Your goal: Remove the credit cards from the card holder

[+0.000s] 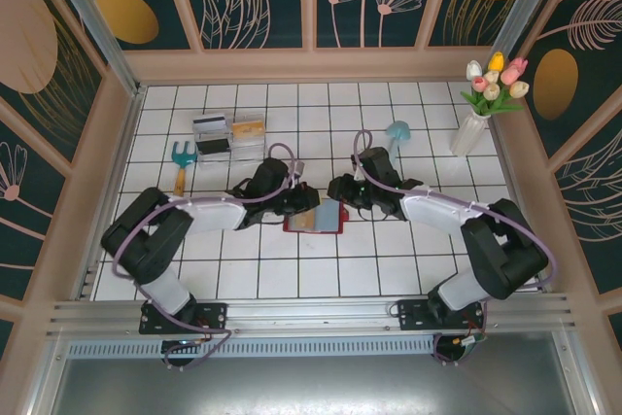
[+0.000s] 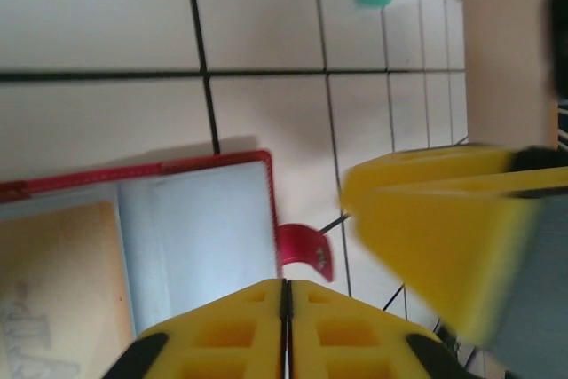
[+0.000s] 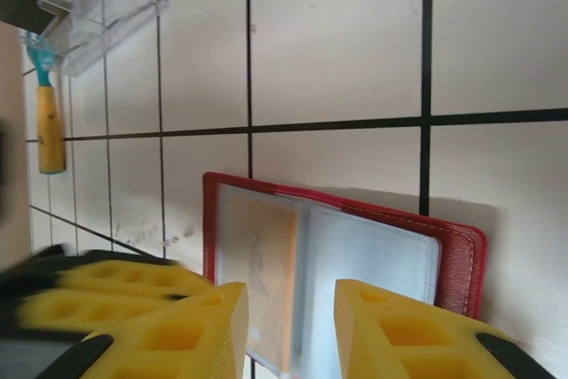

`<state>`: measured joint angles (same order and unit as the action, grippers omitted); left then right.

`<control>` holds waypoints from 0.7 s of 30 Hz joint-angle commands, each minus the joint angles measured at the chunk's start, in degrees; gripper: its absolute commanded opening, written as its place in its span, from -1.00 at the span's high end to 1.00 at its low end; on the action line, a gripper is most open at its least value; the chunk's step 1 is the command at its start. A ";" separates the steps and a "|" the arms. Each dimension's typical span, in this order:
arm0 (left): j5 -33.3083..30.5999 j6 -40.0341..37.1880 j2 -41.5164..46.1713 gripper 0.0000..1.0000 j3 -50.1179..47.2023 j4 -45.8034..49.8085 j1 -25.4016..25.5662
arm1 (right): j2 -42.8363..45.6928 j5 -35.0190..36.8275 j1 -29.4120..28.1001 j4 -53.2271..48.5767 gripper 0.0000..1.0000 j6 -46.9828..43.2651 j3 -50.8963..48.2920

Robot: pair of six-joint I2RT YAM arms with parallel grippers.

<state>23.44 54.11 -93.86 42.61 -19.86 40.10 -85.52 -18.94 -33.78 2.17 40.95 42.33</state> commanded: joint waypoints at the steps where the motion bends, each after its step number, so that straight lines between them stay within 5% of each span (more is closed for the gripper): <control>1: -8.15 -0.54 5.05 0.54 -0.64 9.17 0.24 | -1.41 -0.31 -0.14 -1.41 0.32 0.52 0.86; 4: -13.09 0.26 9.57 0.17 -2.96 12.81 0.25 | -3.85 -0.38 -0.48 -3.59 0.30 0.21 2.40; 8: -15.90 1.66 12.62 -0.02 -5.79 14.08 0.22 | -6.32 -1.52 -1.19 -3.86 0.25 0.35 3.53; 13: -14.08 3.78 10.55 -0.01 -7.19 12.30 0.16 | -8.38 -0.63 -3.17 -5.20 0.17 -0.54 6.24; 21: -15.88 7.24 13.76 0.17 -12.07 9.83 -3.22 | -14.78 23.14 -12.77 -22.79 0.02 -1.60 19.38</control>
<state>9.06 59.31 -82.54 32.56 -8.97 38.59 -98.30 -6.13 -44.25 -12.25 40.36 58.35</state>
